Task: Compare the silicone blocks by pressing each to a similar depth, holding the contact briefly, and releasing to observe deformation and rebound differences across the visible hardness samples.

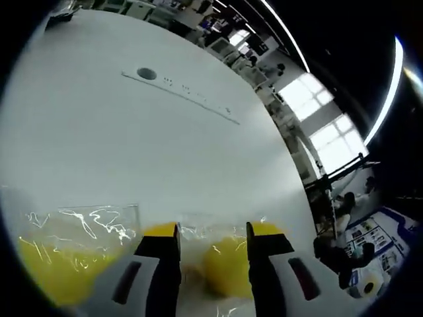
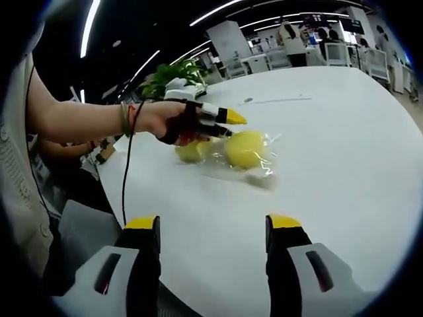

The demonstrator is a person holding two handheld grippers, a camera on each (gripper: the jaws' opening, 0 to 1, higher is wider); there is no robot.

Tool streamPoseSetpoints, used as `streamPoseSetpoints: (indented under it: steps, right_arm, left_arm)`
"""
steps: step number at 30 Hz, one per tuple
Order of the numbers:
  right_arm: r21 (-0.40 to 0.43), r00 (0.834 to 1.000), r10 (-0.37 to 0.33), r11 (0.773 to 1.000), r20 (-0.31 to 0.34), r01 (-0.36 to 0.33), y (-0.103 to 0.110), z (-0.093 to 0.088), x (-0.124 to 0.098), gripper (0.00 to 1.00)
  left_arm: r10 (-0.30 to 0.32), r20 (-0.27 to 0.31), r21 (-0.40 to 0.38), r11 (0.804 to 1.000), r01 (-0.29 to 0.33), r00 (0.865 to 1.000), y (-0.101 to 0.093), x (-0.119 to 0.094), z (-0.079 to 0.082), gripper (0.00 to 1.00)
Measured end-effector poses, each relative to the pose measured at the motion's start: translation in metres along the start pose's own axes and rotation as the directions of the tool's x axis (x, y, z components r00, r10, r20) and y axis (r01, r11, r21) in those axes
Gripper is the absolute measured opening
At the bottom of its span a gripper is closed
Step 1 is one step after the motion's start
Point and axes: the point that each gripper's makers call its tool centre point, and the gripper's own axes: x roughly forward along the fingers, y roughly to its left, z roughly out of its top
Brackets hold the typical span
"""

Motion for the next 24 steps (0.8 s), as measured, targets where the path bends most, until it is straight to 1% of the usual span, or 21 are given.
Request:
streamPoseSetpoints:
  steps: [3, 6, 7, 8, 9, 12, 13, 15, 17, 24]
  right_arm:
    - [-0.001, 1.000, -0.005, 1.000, 0.002, 0.005, -0.0019, 0.0003, -0.0007, 0.59]
    - [0.000, 1.000, -0.008, 1.000, 0.001, 0.008, -0.0032, -0.0004, -0.0014, 0.58]
    - [-0.001, 1.000, -0.009, 1.000, 0.001, 0.009, -0.0034, -0.0003, -0.0016, 0.58]
    - [0.001, 1.000, -0.011, 1.000, 0.002, 0.011, -0.0037, -0.0004, -0.0016, 0.58]
    - [0.001, 1.000, -0.012, 1.000, 0.002, 0.012, -0.0038, -0.0004, -0.0017, 0.58]
    - [0.003, 1.000, -0.014, 1.000, 0.004, 0.014, -0.0049, -0.0008, -0.0020, 0.57]
    - [0.002, 1.000, -0.016, 1.000, 0.001, 0.016, -0.0054, -0.0014, -0.0022, 0.57]
    - [0.002, 1.000, -0.017, 1.000, 0.001, 0.017, -0.0060, -0.0020, -0.0023, 0.57]
    - [0.004, 1.000, -0.019, 1.000, 0.000, 0.019, -0.0067, -0.0023, -0.0024, 0.57]
    - [0.003, 1.000, -0.021, 1.000, -0.004, 0.021, -0.0073, -0.0049, -0.0026, 0.56]
  left_arm:
    - [0.003, -0.001, -0.002, 1.000, -0.003, 1.000, 0.0000, 0.0023, 0.0007, 0.33]
    - [0.004, -0.012, -0.002, 1.000, -0.004, 1.000, 0.0012, 0.0061, -0.0013, 0.27]
    - [0.012, -0.014, 0.007, 1.000, -0.012, 1.000, 0.0028, 0.0063, -0.0015, 0.23]
    - [0.027, -0.029, 0.034, 0.999, -0.026, 0.999, 0.0057, 0.0064, -0.0042, 0.20]
    - [0.025, -0.036, 0.049, 0.998, -0.024, 0.999, 0.0055, 0.0070, -0.0055, 0.17]
    - [0.016, -0.026, 0.027, 1.000, -0.015, 1.000, 0.0052, 0.0074, -0.0044, 0.14]
    - [0.016, -0.023, 0.026, 1.000, -0.016, 1.000, 0.0060, 0.0074, -0.0037, 0.11]
    - [0.018, -0.019, 0.022, 1.000, -0.018, 1.000, 0.0073, 0.0075, -0.0030, 0.07]
    - [0.000, -0.011, 0.010, 1.000, 0.000, 1.000, 0.0062, 0.0071, -0.0013, 0.01]
    - [-0.008, 0.003, -0.017, 1.000, 0.008, 1.000, 0.0047, 0.0056, -0.0010, 0.00]
